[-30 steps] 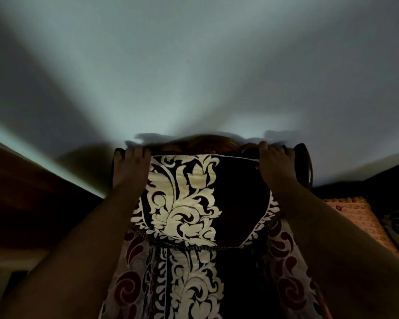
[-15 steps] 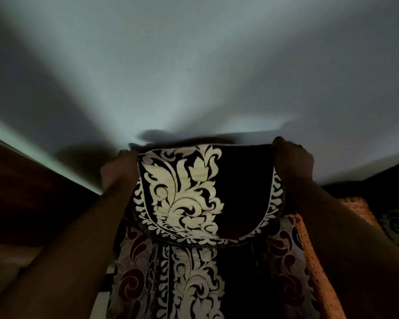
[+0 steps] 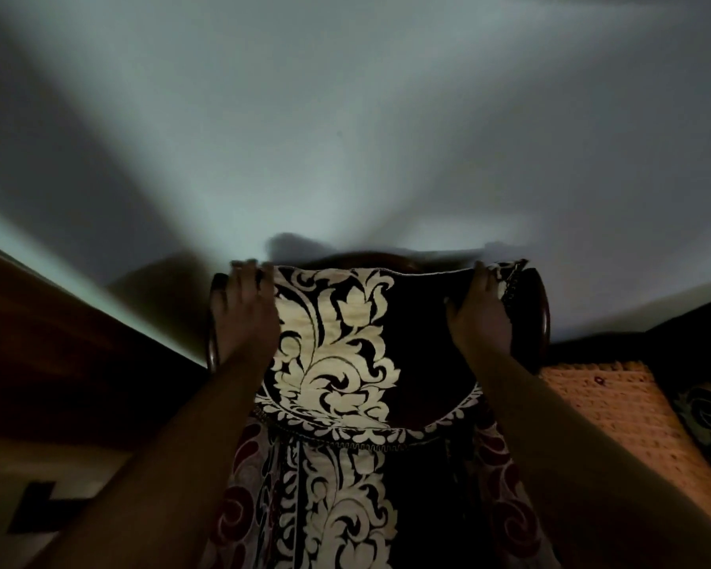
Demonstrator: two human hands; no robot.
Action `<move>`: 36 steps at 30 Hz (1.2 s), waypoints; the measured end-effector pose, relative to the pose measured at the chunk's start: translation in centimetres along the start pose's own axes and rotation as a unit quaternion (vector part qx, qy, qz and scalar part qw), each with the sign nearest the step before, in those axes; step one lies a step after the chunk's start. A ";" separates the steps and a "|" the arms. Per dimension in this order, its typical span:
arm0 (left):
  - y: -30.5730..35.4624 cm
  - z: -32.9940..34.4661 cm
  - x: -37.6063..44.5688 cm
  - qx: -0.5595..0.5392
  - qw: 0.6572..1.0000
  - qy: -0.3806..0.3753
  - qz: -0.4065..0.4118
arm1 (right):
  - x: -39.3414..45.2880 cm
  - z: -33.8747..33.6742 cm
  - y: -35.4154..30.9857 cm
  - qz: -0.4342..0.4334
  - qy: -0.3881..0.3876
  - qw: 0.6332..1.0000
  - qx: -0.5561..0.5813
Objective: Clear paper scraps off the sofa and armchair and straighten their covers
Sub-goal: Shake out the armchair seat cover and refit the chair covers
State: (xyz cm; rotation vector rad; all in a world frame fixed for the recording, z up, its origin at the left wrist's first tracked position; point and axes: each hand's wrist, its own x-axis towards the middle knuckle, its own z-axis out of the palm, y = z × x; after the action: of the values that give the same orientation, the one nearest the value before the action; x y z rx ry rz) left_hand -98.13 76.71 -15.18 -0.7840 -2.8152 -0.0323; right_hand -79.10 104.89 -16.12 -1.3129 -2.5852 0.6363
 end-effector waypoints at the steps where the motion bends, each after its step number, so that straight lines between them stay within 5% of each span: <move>1: 0.7 0.7 -1.0 0.012 0.997 -0.017 0.068 | -0.9 0.8 -0.2 -0.013 -0.011 1.000 -0.010; 3: 1.4 2.8 -2.9 0.027 0.985 -0.088 0.143 | -2.3 2.3 -0.3 -0.041 -0.043 0.997 -0.043; 8: -0.7 6.8 -3.5 -0.022 0.975 -0.215 0.050 | -0.6 2.9 1.2 -0.040 -0.078 0.994 -0.065; 11: -1.8 6.3 -3.5 -0.022 0.981 -0.180 0.071 | 1.5 1.4 2.3 -0.003 -0.088 0.995 -0.038; 14: -2.4 5.5 -3.0 -0.076 0.988 -0.134 0.008 | 2.0 0.8 3.2 0.018 -0.103 0.993 -0.061; 20: -1.7 4.7 -1.0 -0.109 0.987 -0.120 -0.017 | 0.5 1.7 2.3 -0.042 -0.056 0.989 -0.134; 30: 3.9 9.8 -11.4 -0.045 0.953 -0.160 0.254 | -9.7 9.5 0.8 -0.207 -0.187 0.941 -0.189; 36: 0.8 10.0 -11.4 -0.017 0.967 -0.174 0.187 | -8.6 8.0 6.1 -0.154 -0.155 0.952 -0.216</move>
State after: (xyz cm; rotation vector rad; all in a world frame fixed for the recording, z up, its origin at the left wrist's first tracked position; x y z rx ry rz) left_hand -90.22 72.44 -27.37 -1.4443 -2.9301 0.1309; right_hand -72.19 98.79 -25.67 -0.9218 -3.2332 0.2411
